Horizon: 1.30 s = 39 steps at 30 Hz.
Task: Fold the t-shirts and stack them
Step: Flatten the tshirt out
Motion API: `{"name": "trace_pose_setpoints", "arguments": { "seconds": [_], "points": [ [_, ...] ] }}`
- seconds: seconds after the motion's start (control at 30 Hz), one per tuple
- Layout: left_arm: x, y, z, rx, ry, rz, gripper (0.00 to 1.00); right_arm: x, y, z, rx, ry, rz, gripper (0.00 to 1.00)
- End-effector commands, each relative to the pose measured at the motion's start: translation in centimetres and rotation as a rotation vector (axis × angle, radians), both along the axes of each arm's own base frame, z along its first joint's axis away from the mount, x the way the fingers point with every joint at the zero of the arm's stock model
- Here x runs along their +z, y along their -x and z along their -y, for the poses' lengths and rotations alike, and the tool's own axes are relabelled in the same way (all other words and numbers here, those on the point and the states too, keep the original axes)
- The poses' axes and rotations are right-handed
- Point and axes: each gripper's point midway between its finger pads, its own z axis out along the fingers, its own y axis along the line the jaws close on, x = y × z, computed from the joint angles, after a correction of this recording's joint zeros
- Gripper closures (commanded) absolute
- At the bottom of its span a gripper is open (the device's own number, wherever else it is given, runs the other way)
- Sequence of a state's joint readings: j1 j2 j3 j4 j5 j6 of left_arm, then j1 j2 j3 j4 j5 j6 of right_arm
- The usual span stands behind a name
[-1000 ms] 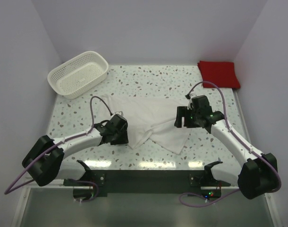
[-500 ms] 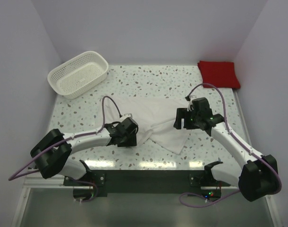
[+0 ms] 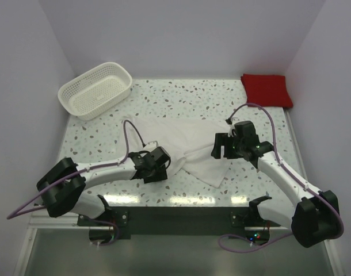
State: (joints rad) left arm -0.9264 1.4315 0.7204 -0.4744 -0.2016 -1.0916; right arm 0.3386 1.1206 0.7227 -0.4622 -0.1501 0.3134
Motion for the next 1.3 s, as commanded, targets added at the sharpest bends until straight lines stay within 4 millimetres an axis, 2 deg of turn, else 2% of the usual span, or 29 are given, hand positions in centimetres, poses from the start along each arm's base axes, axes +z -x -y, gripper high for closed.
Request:
{"name": "trace_pose_setpoints", "arguments": {
  "seconds": [0.0,0.1,0.2,0.23,0.37,0.63,0.83,1.27],
  "points": [
    [0.2,1.2,-3.0,0.152,-0.050,-0.016,0.43,0.9,-0.5,-0.5,0.019,-0.031,0.058,0.20],
    [0.9,0.7,-3.1,0.238,-0.009,0.013,0.43,0.9,-0.5,-0.8,0.027,-0.041,0.066,0.20],
    [1.7,-0.3,-2.1,0.294,0.036,0.034,0.47,1.0,-0.4,-1.2,0.043,-0.060,0.066,0.20],
    [1.6,-0.7,-1.6,0.341,0.041,0.024,0.51,1.0,-0.3,-1.3,0.051,-0.071,0.065,0.20],
    [1.6,-1.1,-0.8,0.366,0.047,0.016,0.52,1.2,-0.3,-1.5,0.062,-0.078,0.075,0.20],
    [0.2,-0.6,-0.7,0.427,-0.014,-0.027,0.53,1.2,0.0,-1.8,0.084,-0.093,0.083,0.19],
    [-0.2,-0.3,-0.8,0.445,-0.052,-0.035,0.57,1.5,-0.2,-1.8,0.083,-0.100,0.100,0.19],
    [-1.1,0.0,-0.9,0.451,-0.102,-0.057,0.73,1.1,0.0,-1.9,0.090,-0.104,0.092,0.19]
  ]
}}
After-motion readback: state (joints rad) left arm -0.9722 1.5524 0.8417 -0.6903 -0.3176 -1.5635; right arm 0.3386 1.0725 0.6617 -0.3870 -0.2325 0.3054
